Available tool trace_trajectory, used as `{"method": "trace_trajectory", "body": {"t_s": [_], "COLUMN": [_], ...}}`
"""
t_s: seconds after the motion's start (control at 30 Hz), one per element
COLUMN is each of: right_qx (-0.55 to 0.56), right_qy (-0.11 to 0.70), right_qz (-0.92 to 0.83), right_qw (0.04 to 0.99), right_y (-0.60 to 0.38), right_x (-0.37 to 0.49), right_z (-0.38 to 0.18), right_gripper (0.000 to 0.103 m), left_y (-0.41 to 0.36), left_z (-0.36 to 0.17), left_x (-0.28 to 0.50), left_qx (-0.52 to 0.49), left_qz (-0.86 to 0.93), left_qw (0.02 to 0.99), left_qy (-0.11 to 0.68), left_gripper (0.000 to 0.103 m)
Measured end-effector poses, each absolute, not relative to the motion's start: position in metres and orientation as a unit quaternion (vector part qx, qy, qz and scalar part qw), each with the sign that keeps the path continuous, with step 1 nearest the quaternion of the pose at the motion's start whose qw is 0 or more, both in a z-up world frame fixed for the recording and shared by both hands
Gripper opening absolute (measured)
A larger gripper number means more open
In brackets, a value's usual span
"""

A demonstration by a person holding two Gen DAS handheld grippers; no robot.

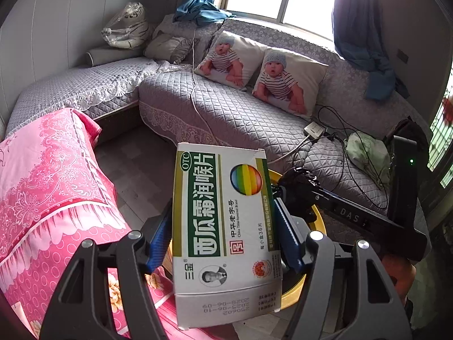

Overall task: Collect trash
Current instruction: 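Open both tools over the bin to drop the black bag and medicine box, then return to the bed and grasp the orange snack bag with the right tool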

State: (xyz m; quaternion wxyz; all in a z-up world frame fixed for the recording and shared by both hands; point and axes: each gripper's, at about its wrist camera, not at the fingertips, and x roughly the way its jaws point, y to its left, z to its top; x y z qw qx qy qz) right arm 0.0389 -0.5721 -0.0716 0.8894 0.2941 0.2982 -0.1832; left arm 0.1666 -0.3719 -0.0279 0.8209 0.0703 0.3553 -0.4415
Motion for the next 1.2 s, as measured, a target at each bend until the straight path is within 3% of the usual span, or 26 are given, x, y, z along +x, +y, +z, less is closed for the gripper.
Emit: {"method": "trace_trajectory", "body": {"t_s": [0.07,0.13,0.23,0.47,0.67,0.9,1.2], "right_qx": [0.293,0.307,0.312,0.322,0.279,0.178,0.025], "right_qy": [0.303,0.294,0.274,0.244,0.229,0.254,0.333], "right_qz": [-0.181,-0.190,-0.211,-0.232,-0.178,0.003,0.271], "right_qw": [0.889,0.885,0.885,0.885,0.915,0.951,0.903], "right_y": [-0.575,-0.581,-0.589,-0.599,-0.568,-0.476,-0.272], "right_x": [0.040,0.036,0.024,-0.005,-0.008,0.041,0.133], "right_z": [-0.071,-0.070,-0.063,-0.046,-0.021,0.003,0.003], "right_gripper": [0.021,0.037,0.047,0.047,0.047,0.047,0.047], "left_y": [-0.374,-0.374,-0.369,-0.356,-0.308,-0.176,0.040], "left_z": [-0.030,-0.033,-0.035,-0.029,0.006,0.048,0.029], "left_x": [0.170,0.173,0.179,0.183,0.178,0.182,0.159], "left_qx": [0.074,0.071,0.051,0.030,-0.007,-0.033,-0.037], "left_qz": [-0.438,-0.430,-0.426,-0.424,-0.420,-0.365,-0.181], "left_qw": [0.822,0.825,0.824,0.825,0.843,0.891,0.954], "left_qy": [0.356,0.360,0.371,0.371,0.335,0.268,0.236], "left_gripper": [0.066,0.073,0.083,0.085,0.085,0.085,0.085]}}
